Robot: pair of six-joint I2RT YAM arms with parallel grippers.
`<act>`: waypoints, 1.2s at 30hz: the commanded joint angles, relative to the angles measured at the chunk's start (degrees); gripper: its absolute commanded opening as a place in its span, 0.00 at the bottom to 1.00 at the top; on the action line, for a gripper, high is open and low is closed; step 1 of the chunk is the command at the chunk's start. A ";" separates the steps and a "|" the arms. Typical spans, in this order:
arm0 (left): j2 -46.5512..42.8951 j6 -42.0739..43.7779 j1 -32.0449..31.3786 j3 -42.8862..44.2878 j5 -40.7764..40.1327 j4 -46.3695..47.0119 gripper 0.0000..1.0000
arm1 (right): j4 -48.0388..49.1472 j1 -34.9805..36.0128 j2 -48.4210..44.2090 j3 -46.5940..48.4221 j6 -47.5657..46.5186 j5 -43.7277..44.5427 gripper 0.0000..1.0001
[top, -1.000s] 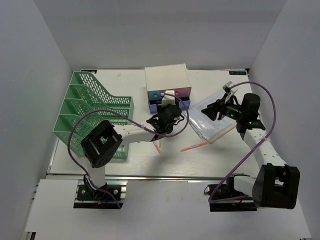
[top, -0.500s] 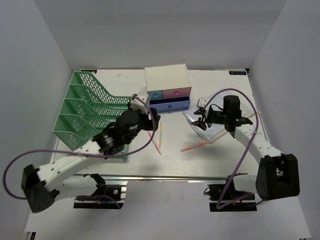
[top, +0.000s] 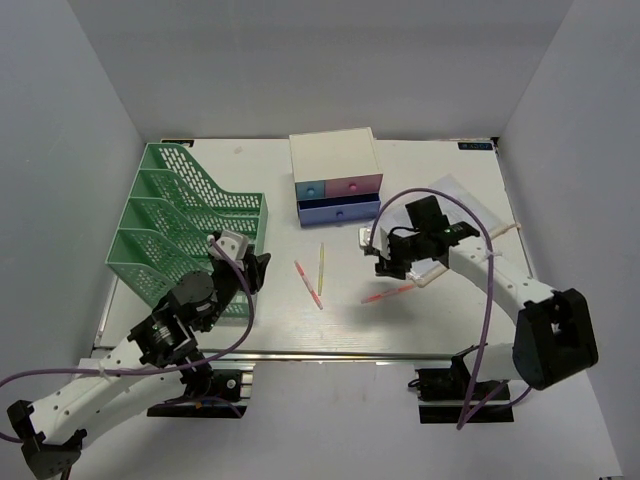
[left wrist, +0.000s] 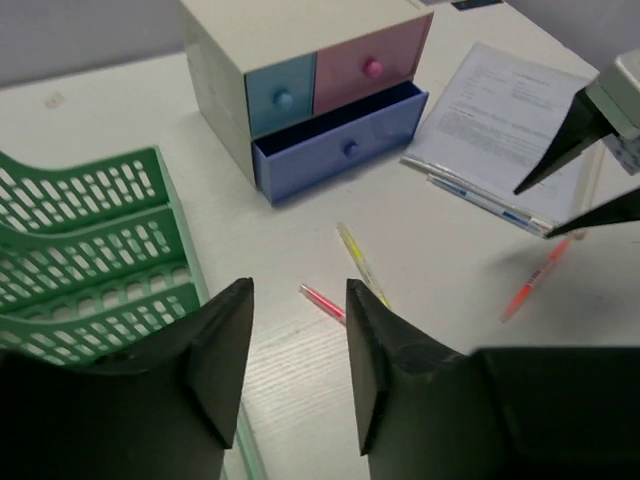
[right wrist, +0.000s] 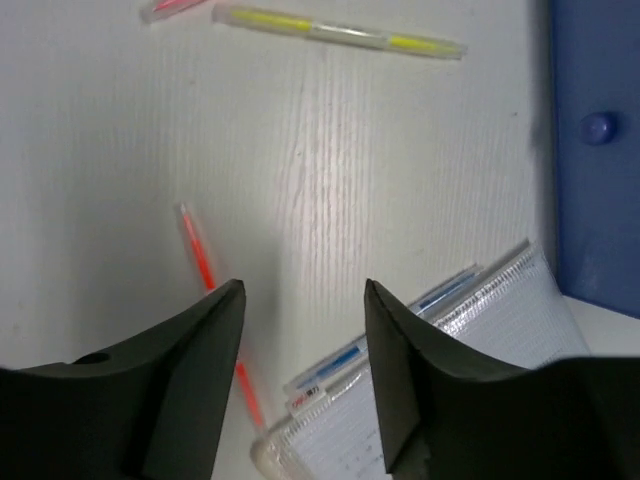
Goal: Organize the desk
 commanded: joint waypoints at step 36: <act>-2.44 1.70 0.16 0.36 3.20 1.77 0.63 | -5.24 2.85 7.91 -6.59 -14.33 13.41 0.46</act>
